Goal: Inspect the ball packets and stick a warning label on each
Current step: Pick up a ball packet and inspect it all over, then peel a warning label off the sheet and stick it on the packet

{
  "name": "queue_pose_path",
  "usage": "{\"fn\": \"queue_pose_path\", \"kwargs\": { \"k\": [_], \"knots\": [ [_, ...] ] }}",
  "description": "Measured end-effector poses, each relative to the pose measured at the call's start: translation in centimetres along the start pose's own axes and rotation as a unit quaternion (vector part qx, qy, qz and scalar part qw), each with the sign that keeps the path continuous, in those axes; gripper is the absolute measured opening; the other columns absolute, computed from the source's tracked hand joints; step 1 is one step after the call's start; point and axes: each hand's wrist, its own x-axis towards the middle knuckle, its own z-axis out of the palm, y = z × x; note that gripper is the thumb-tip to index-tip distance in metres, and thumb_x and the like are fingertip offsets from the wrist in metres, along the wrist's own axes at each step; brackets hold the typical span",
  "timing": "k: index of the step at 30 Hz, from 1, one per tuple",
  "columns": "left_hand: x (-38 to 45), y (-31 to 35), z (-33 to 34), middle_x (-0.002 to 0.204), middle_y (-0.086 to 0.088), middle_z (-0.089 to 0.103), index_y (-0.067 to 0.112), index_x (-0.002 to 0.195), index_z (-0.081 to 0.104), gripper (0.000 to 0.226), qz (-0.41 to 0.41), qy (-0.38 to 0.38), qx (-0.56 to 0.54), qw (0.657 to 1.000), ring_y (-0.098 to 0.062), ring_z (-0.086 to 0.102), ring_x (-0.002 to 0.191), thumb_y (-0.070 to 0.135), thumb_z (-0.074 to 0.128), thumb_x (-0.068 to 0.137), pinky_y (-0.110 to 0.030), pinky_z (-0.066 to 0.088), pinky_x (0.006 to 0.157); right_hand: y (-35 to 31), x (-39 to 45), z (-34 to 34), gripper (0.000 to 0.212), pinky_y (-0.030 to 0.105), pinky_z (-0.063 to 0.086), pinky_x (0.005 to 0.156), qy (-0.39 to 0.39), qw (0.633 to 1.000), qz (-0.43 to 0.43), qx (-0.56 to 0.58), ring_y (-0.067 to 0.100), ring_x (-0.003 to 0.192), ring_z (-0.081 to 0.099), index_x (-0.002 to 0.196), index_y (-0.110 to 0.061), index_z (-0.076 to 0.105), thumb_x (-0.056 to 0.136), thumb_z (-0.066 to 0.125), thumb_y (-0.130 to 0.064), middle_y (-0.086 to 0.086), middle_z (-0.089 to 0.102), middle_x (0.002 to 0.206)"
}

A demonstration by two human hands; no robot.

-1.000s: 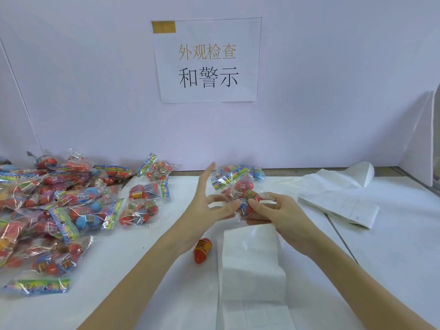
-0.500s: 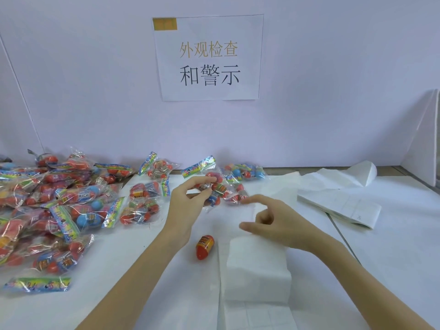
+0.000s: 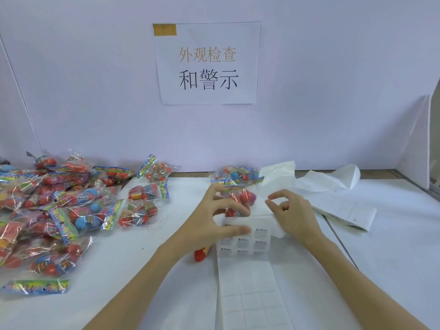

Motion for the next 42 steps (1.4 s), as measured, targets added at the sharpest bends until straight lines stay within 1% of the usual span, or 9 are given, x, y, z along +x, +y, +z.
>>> {"fn": "queue_pose_path", "kwargs": {
  "k": [4, 9, 12, 16, 23, 28, 31, 34, 42],
  "knots": [
    [0.4, -0.4, -0.1, 0.113, 0.027, 0.050, 0.029, 0.088, 0.080, 0.015, -0.018, 0.060, -0.014, 0.998, -0.009, 0.063, 0.113, 0.038, 0.087, 0.078, -0.032, 0.053, 0.102, -1.0, -0.5, 0.1, 0.024, 0.022, 0.042, 0.061, 0.005, 1.000, -0.021, -0.005, 0.018, 0.064, 0.062, 0.093, -0.027, 0.070, 0.107, 0.053, -0.038, -0.002, 0.070, 0.067],
    [0.8, -0.8, -0.2, 0.119, 0.008, 0.054, 0.031, 0.080, 0.075, 0.012, -0.038, 0.112, -0.003, 0.993, 0.000, 0.060, 0.113, 0.040, 0.081, 0.085, -0.022, 0.053, 0.091, -3.7, -1.6, -0.6, 0.021, 0.026, 0.050, 0.081, 0.075, 0.976, -0.201, 0.025, 0.010, 0.092, 0.064, 0.109, -0.023, 0.076, 0.107, 0.054, -0.022, -0.010, 0.069, 0.104],
    [0.9, -1.0, -0.3, 0.119, 0.004, 0.055, 0.026, 0.081, 0.077, 0.012, -0.062, 0.131, -0.010, 0.989, 0.002, 0.061, 0.107, 0.033, 0.077, 0.091, -0.022, 0.053, 0.087, -4.8, -2.5, -0.4, 0.022, 0.015, 0.050, 0.084, -0.021, 0.967, -0.216, 0.130, 0.008, 0.096, 0.068, 0.120, -0.031, 0.071, 0.098, 0.072, -0.025, -0.017, 0.073, 0.100],
    [1.1, -0.8, -0.6, 0.116, 0.002, 0.056, 0.029, 0.077, 0.078, 0.015, -0.058, 0.136, -0.019, 0.989, 0.002, 0.062, 0.102, 0.027, 0.077, 0.092, -0.019, 0.052, 0.081, -5.1, -2.6, 0.1, 0.048, 0.027, 0.055, 0.085, -0.103, 0.964, -0.134, 0.206, 0.012, 0.084, 0.069, 0.134, -0.029, 0.060, 0.092, 0.078, -0.013, -0.011, 0.070, 0.080],
    [0.8, -0.2, -0.2, 0.111, 0.004, 0.058, 0.010, 0.086, 0.081, 0.043, -0.027, 0.129, -0.018, 0.991, -0.001, 0.060, 0.098, 0.049, 0.063, 0.088, -0.013, 0.046, 0.075, -5.2, -2.4, -0.2, 0.016, 0.030, 0.052, 0.072, -0.103, 0.972, -0.125, 0.171, 0.011, 0.070, 0.064, 0.083, -0.021, 0.068, 0.098, 0.071, -0.018, -0.004, 0.071, 0.071],
    [0.7, -0.3, -0.3, 0.118, 0.008, 0.056, 0.023, 0.089, 0.079, 0.027, -0.032, 0.129, -0.003, 0.991, -0.001, 0.059, 0.109, 0.049, 0.074, 0.083, -0.013, 0.047, 0.082, -5.0, -2.4, -0.3, 0.019, 0.037, 0.056, 0.078, -0.080, 0.974, -0.130, 0.167, 0.026, 0.079, 0.070, 0.084, -0.006, 0.068, 0.098, 0.070, -0.018, 0.008, 0.073, 0.080],
    [0.8, -0.6, -0.5, 0.119, 0.008, 0.055, 0.026, 0.087, 0.076, 0.008, -0.039, 0.128, 0.016, 0.991, 0.003, 0.056, 0.114, 0.033, 0.078, 0.090, -0.013, 0.045, 0.085, -5.2, -2.5, -0.3, 0.004, 0.032, 0.057, 0.078, -0.069, 0.975, -0.127, 0.168, 0.018, 0.081, 0.071, 0.092, -0.016, 0.071, 0.097, 0.073, -0.017, -0.002, 0.074, 0.082],
    [0.8, -0.6, -0.5, 0.119, 0.010, 0.054, 0.030, 0.087, 0.076, 0.008, -0.050, 0.122, 0.023, 0.991, 0.002, 0.055, 0.114, 0.034, 0.074, 0.093, -0.014, 0.045, 0.086, -5.4, -2.9, -0.4, 0.019, 0.022, 0.056, 0.079, -0.043, 0.975, -0.172, 0.138, 0.011, 0.088, 0.069, 0.108, -0.031, 0.072, 0.096, 0.074, -0.017, -0.010, 0.073, 0.098],
    [0.8, -0.2, -0.2, 0.116, 0.005, 0.055, 0.035, 0.076, 0.073, 0.021, -0.067, 0.135, -0.009, 0.989, -0.003, 0.057, 0.109, 0.031, 0.071, 0.097, -0.015, 0.046, 0.078, -5.2, -3.2, -0.3, 0.016, 0.022, 0.051, 0.083, 0.090, 0.933, -0.347, -0.026, 0.015, 0.094, 0.062, 0.107, -0.018, 0.080, 0.092, 0.078, -0.012, 0.003, 0.059, 0.117]
  ]
}}
